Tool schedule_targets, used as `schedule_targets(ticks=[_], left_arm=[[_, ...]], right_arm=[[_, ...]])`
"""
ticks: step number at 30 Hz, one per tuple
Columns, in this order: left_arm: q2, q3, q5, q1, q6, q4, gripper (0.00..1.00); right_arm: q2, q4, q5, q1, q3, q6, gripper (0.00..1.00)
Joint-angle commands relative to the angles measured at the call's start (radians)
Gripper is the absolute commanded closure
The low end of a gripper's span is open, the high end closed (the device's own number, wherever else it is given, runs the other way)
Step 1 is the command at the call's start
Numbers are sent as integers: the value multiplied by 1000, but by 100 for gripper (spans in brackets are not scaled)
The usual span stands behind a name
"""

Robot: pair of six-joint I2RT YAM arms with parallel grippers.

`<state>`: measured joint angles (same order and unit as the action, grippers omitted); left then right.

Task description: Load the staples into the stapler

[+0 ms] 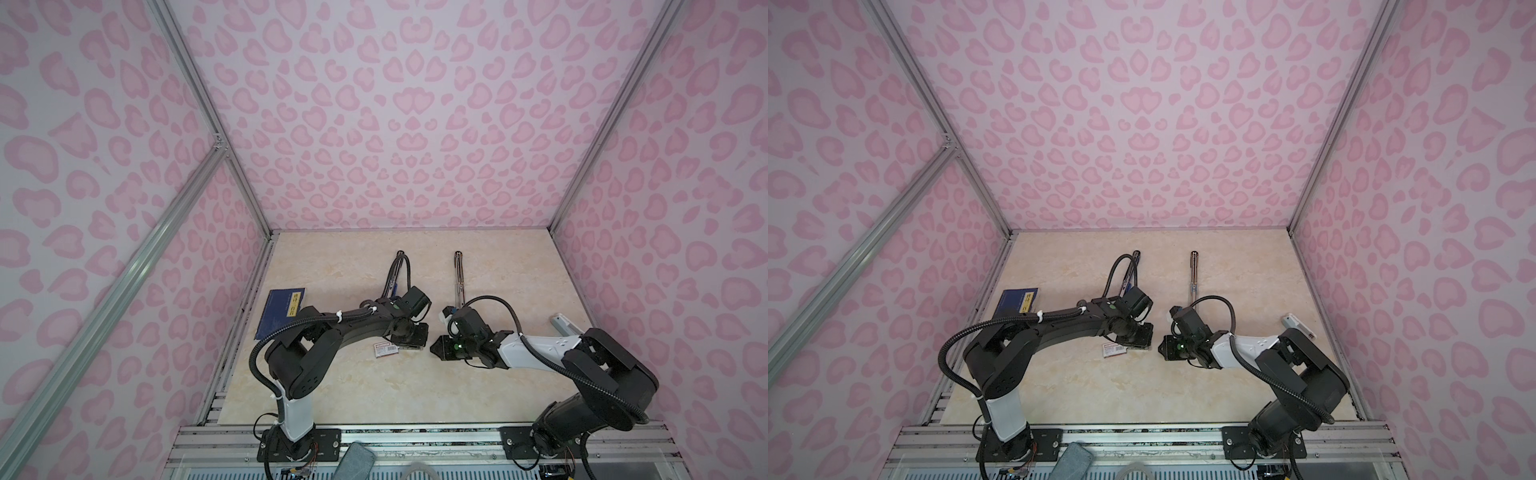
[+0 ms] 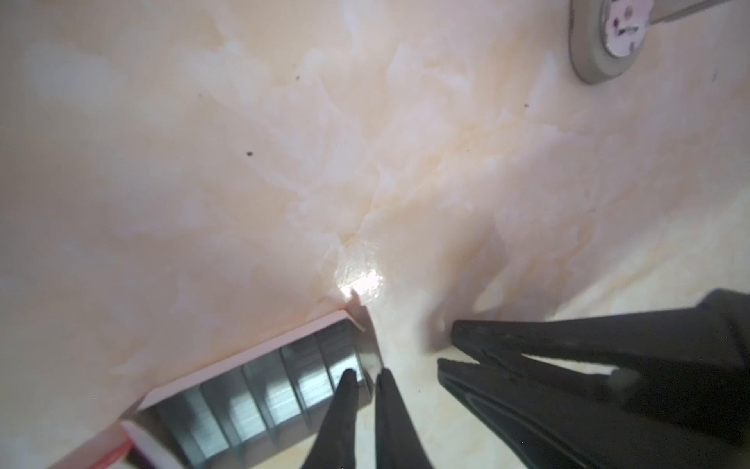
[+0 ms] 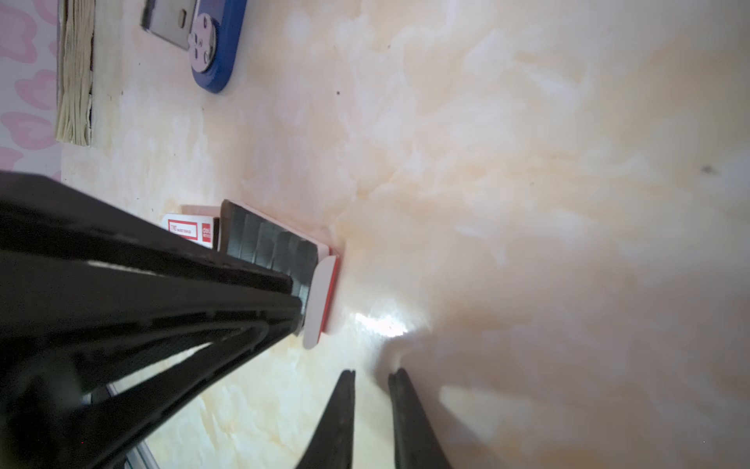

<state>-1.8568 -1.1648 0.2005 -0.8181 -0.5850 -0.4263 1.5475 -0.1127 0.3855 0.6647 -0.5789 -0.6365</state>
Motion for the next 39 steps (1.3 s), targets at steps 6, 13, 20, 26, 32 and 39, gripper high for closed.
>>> schedule_targets(ticks=[6,13,20,26,32,39], left_arm=[[-11,-9,-32,0,-10,-19,81],[-25,-32,-31,-1,-6,-21,80],[-45,-52,-44,-3,2,-41,82],[-57,-67,-54,-10,6,-61,82],[-85,-97,-79,-20,14,-99,84],[-92,-108,-102,-26,17,-127,92]], right_arm=[[-7,34,-22,0,16,-10,79],[-3,30,-17,-1,14,-9,80],[0,28,-16,-1,14,-10,80],[9,25,-13,0,14,-9,80],[8,25,-12,-1,14,-9,81],[3,23,-13,0,16,-11,81]])
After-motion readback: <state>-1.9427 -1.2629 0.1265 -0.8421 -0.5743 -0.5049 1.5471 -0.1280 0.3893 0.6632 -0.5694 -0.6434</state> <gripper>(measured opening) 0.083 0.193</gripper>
